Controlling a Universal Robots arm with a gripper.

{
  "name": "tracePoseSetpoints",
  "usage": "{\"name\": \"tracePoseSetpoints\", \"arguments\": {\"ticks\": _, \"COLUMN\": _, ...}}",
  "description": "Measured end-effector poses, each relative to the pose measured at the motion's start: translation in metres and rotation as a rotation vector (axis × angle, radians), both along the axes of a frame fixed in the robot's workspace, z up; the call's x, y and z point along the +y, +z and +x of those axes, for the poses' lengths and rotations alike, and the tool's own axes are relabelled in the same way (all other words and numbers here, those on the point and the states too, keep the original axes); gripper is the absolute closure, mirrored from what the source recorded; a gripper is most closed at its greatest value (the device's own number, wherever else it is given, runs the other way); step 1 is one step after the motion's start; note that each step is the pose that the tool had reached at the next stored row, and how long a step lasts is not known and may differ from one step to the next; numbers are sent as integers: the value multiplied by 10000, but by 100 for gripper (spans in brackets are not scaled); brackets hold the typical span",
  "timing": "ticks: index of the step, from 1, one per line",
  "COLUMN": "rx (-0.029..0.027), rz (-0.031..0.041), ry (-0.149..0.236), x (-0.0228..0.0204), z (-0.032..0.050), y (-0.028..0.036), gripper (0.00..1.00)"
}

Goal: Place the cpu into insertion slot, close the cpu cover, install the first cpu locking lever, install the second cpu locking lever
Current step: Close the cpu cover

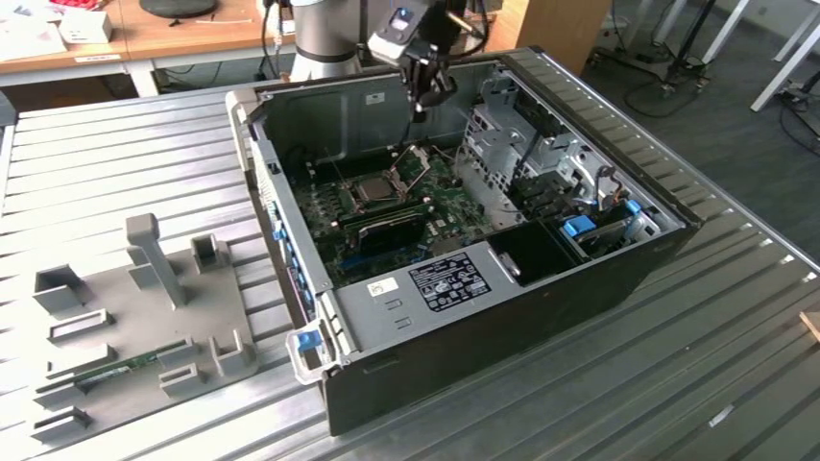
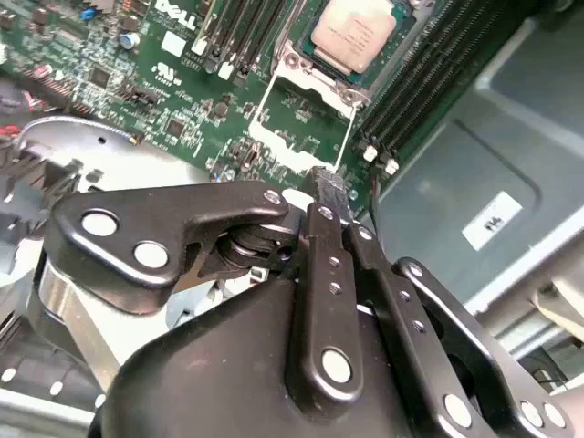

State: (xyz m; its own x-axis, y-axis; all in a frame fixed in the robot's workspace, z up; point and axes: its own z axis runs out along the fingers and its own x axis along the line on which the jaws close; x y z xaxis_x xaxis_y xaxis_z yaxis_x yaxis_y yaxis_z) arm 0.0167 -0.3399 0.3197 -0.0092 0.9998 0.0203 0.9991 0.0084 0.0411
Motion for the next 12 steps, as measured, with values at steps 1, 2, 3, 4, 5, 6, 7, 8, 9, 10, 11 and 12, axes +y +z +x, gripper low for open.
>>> {"name": "tracePoseSetpoints", "arguments": {"ticks": 1, "rx": 1, "rz": -1, "ry": 0, "x": 0, "z": 0, "y": 45, "gripper": 89}}
{"name": "tracePoseSetpoints", "arguments": {"ticks": 2, "rx": 0, "rz": 0, "ry": 0, "x": 0, "z": 0, "y": 108, "gripper": 89}}
{"name": "tracePoseSetpoints", "arguments": {"ticks": 3, "rx": 1, "rz": 0, "ry": 0, "x": 0, "z": 0, "y": 153, "gripper": 89}}
{"name": "tracePoseSetpoints", "arguments": {"ticks": 4, "rx": 0, "rz": 0, "ry": 0, "x": 0, "z": 0, "y": 198, "gripper": 89}}
{"name": "tracePoseSetpoints", "arguments": {"ticks": 5, "rx": 2, "rz": -3, "ry": 0, "x": 0, "z": 0, "y": 232, "gripper": 89}}
{"name": "tracePoseSetpoints", "arguments": {"ticks": 6, "rx": -2, "rz": 8, "ry": 2, "x": 0, "z": 0, "y": 223, "gripper": 89}}
{"name": "tracePoseSetpoints", "arguments": {"ticks": 7, "rx": -3, "rz": -2, "ry": 1, "x": 0, "z": -6, "y": 206, "gripper": 89}}
{"name": "tracePoseSetpoints", "arguments": {"ticks": 8, "rx": -4, "rz": -7, "ry": 1, "x": 0, "z": -8, "y": 195, "gripper": 89}}
{"name": "tracePoseSetpoints", "arguments": {"ticks": 9, "rx": -3, "rz": -7, "ry": 1, "x": 0, "z": -8, "y": 195, "gripper": 89}}
{"name": "tracePoseSetpoints", "arguments": {"ticks": 10, "rx": -3, "rz": -8, "ry": 2, "x": 0, "z": -8, "y": 195, "gripper": 89}}
{"name": "tracePoseSetpoints", "arguments": {"ticks": 11, "rx": -3, "rz": -9, "ry": 0, "x": 0, "z": -9, "y": 195, "gripper": 89}}
{"name": "tracePoseSetpoints", "arguments": {"ticks": 12, "rx": -3, "rz": -10, "ry": 1, "x": 0, "z": -8, "y": 195, "gripper": 89}}
